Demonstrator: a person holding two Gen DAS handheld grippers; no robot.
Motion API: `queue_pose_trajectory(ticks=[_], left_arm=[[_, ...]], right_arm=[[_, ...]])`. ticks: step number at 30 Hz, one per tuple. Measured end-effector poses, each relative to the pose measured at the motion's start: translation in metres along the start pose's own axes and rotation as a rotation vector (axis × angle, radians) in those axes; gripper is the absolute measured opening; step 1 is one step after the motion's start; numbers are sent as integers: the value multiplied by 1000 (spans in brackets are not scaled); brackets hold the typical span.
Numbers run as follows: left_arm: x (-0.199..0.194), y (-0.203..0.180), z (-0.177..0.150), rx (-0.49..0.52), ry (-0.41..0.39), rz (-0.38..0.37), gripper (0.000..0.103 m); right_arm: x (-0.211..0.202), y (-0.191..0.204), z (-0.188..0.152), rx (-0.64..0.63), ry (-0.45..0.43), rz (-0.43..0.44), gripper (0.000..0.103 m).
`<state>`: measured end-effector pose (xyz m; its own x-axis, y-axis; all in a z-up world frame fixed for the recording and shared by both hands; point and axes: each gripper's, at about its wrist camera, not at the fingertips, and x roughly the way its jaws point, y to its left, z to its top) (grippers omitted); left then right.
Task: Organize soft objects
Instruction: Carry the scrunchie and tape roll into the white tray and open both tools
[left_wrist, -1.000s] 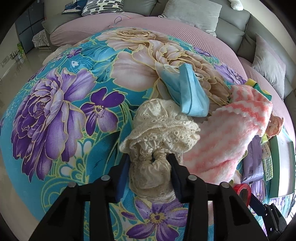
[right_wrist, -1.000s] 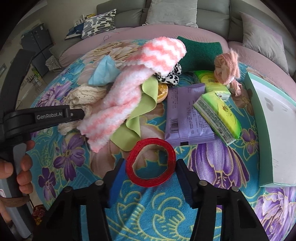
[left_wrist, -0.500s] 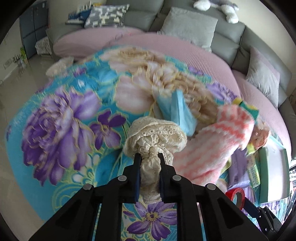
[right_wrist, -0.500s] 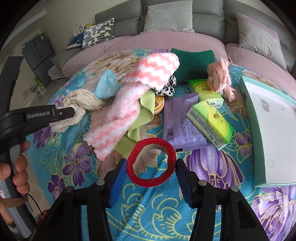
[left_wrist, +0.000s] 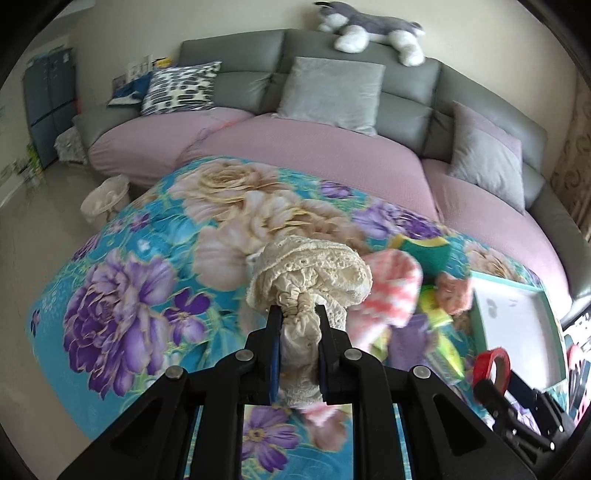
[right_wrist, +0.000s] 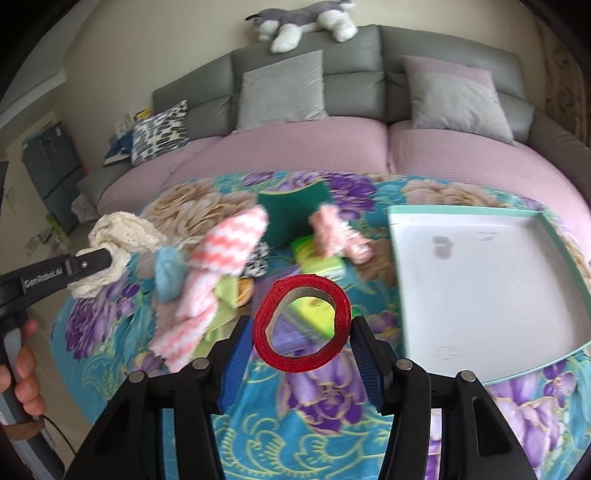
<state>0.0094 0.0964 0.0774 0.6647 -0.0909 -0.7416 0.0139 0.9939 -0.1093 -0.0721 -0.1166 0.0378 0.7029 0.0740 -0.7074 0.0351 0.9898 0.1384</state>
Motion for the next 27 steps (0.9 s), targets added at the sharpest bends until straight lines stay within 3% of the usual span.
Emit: queue_pose_trajectory(ticks=[14,27], left_arm=[[-2,-133,20,212,-8,-175,17],[45,-237,-13,345,95,-307,17]], right_arm=[[-25,-108,23,186,-35,-230,56],[-12,-190,8,370,-20,-395,57]])
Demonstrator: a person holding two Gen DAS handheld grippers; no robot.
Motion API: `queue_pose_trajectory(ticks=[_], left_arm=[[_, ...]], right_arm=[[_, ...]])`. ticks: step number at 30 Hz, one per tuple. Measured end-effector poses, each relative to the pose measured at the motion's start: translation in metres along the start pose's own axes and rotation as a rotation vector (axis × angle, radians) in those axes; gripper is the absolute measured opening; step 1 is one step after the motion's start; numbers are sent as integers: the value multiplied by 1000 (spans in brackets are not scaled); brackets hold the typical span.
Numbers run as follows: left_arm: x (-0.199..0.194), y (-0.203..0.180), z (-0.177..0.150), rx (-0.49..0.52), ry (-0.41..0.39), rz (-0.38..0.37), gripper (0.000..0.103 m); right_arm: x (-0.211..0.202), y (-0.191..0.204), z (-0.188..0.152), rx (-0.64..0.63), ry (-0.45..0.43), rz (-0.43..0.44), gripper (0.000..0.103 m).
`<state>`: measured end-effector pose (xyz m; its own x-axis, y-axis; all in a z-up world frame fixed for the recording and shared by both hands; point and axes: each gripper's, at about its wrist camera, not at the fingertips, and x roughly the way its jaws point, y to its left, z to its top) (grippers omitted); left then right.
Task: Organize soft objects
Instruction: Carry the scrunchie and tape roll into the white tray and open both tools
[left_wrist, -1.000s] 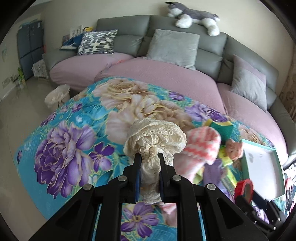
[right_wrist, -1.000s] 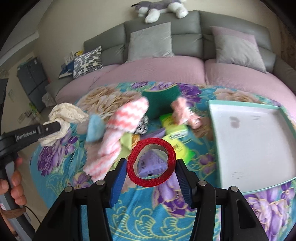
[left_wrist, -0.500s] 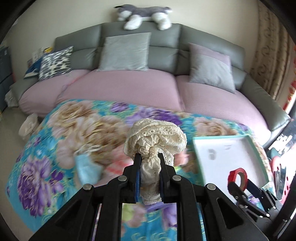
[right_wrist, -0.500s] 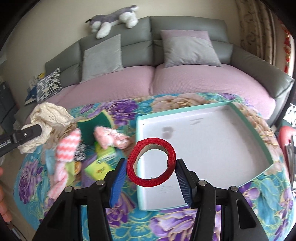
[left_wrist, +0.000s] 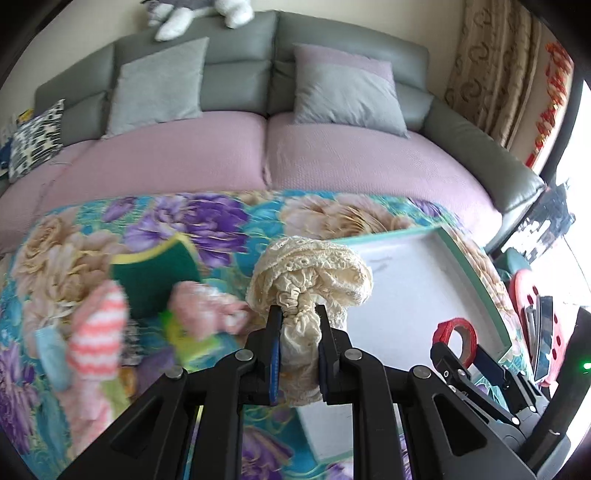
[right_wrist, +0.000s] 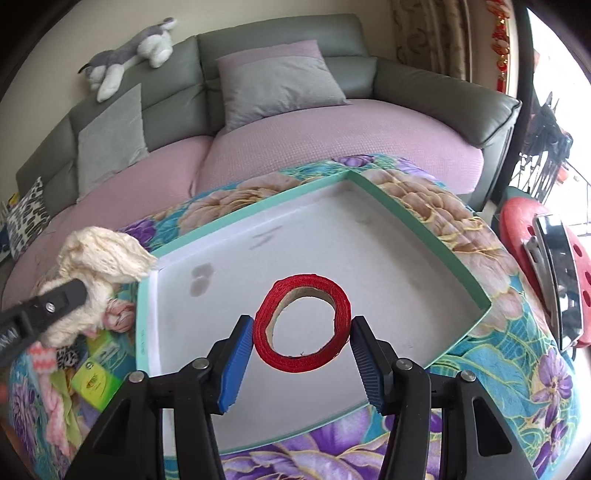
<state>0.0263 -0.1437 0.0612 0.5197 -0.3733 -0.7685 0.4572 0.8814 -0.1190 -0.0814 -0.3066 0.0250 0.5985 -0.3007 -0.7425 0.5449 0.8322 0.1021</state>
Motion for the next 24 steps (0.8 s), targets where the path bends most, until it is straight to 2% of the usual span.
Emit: queue_pose_trajectory(ticks=[7,13,17,19,20,21,24], left_arm=[[29,-31,-2,60,29,-29,18],[50,-40,1,80,44,-33,20],[53,-40,3,81,30,-32,32],[51,-39,2,81,27,-30,46],[51,-38,3,76,27,-31,58],[50,-37,3,69,25,-35,66],[46,-34,4,57,12,-30,74]], right_arm=[[4,-14,2,37,-9,-49,57],[7,-19,3,51,-6,-72,57],[8,-20,3,54,-3,-79,57],[8,-20,3,52,-3,-75,57],[8,-19,3,48,-2,-76,57],[8,-18,3,42,-2,-78,59],[6,-18,3,40,-6,-80,75]])
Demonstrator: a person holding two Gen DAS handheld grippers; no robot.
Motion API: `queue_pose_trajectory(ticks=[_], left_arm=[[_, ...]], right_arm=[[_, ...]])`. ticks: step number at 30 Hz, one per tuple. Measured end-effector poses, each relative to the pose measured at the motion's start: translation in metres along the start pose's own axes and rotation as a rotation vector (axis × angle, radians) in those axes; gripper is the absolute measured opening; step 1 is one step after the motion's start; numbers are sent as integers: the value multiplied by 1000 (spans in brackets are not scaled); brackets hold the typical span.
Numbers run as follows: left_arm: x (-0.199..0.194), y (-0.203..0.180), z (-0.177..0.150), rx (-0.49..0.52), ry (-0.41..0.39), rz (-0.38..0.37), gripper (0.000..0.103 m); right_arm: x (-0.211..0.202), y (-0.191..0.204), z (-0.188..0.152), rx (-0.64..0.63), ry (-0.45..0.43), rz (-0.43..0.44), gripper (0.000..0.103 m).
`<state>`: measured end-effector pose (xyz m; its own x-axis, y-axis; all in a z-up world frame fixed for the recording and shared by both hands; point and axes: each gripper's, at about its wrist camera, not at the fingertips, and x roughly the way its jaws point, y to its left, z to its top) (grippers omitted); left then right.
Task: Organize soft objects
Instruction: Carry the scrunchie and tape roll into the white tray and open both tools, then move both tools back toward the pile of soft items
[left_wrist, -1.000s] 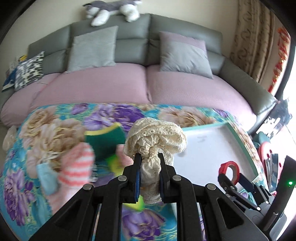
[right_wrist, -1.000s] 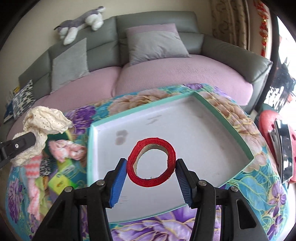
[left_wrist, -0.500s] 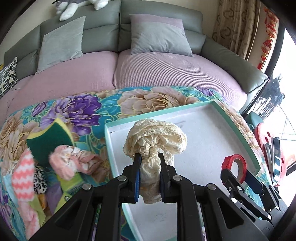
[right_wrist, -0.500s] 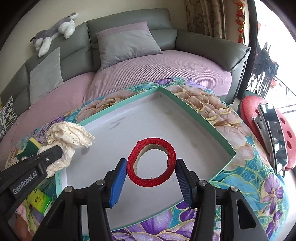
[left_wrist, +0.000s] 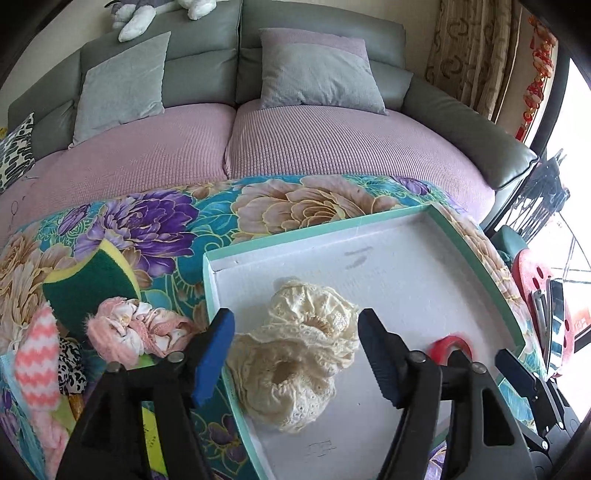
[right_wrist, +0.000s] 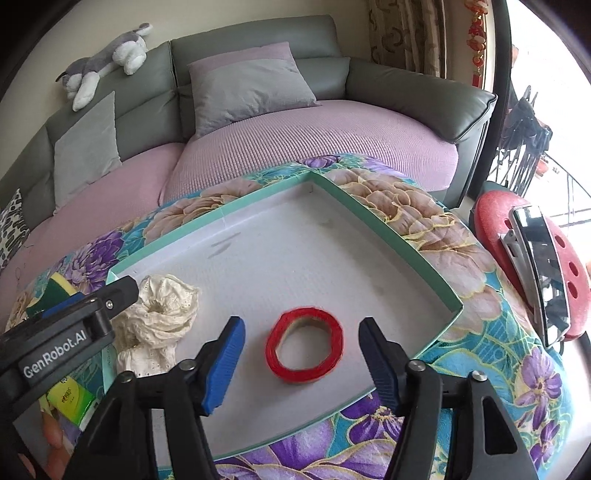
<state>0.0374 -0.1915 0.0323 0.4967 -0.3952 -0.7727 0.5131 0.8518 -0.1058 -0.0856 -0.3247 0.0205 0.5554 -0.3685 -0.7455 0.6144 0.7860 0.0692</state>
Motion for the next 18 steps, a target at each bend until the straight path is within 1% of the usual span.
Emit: queue_pose_trajectory(ticks=[1,3,5,6,7,15,18], left_arm=[[-1,2,0,-4,-3,5,76],[-2,5,-1,-16,-1,12,83],[0,11,-2,-32,10,23,84],[1,13,-3,-38,14,28,84],[2,16,-4,-44,18,36,84],[8,35,-10,-93,59,85,84],[9,39,-13,-106,66,87,84]], right_arm=[[0,-1,0,2,1,0,79],[0,-1,-1,2,6,-1,83],[2,-2,-1,-5,16,-6,91],[2,-2,-2,-8,21,-9,98],[2,-2,-2,-10,23,-13,103],[-3,-5,-4,-12,26,-31,103],[-2,-4,-5,-23,36,-34,103]])
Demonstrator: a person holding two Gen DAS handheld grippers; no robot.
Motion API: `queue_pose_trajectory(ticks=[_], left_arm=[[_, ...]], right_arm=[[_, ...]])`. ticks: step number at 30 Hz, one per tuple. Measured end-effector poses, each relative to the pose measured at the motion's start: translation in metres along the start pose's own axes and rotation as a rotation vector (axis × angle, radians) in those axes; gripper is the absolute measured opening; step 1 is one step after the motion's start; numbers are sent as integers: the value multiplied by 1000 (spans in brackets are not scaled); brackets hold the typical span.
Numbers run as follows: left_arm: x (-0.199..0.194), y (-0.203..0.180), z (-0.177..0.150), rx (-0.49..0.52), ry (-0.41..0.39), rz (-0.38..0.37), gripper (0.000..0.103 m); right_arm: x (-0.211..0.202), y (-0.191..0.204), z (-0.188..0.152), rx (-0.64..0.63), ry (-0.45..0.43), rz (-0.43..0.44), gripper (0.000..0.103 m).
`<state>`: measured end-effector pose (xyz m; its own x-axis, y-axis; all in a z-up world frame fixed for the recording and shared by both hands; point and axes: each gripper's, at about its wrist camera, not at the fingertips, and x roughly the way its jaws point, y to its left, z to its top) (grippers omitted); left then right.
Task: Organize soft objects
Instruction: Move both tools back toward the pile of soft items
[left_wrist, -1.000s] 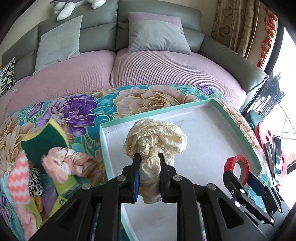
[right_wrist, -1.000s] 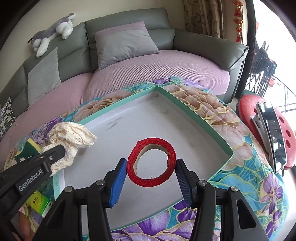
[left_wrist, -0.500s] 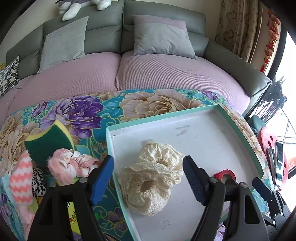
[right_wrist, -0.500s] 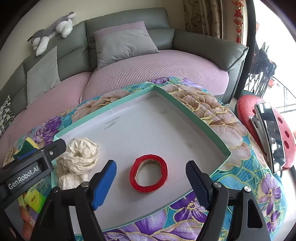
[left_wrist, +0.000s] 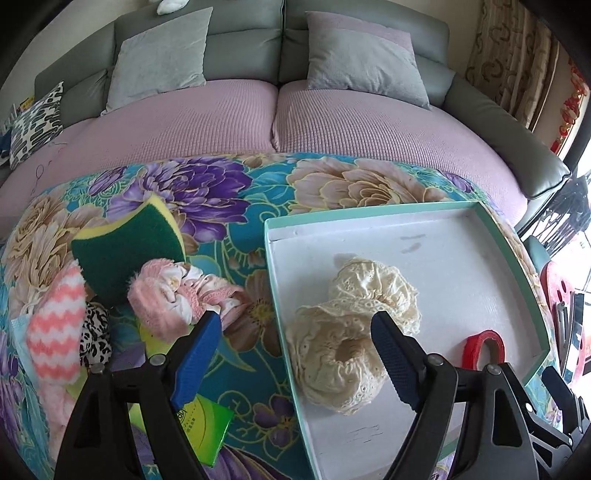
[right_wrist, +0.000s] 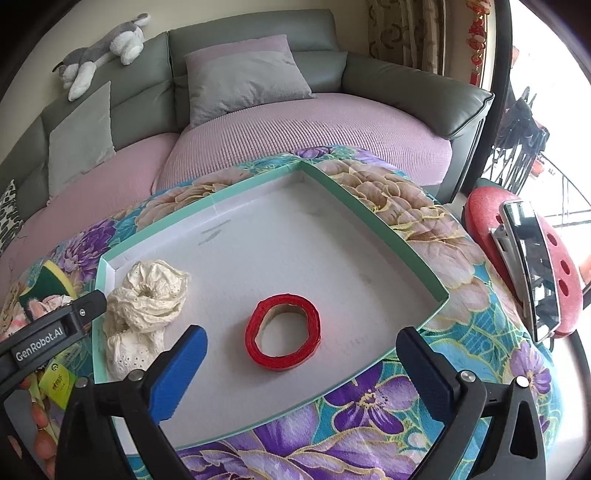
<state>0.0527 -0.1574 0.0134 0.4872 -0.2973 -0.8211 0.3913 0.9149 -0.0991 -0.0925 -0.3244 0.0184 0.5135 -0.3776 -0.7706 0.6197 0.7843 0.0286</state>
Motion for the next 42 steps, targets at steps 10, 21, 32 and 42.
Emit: queue_pose_trajectory(ticks=[10,21,32,42], left_arm=[[5,9,-7,-21,28,18,84],[-21,65,-10,-148,-22,92,94],[-70,157,-33,-305,-100,258,94],[-87,206,-55,-402,-114,273,98]], right_arm=[[-2,1,-2,-18,16,-13,103],[-10,22,-5,-67,18,10,103],[-21,69,-18,-146,23,115,103],[-32,120,-35,-257,31,195,103]])
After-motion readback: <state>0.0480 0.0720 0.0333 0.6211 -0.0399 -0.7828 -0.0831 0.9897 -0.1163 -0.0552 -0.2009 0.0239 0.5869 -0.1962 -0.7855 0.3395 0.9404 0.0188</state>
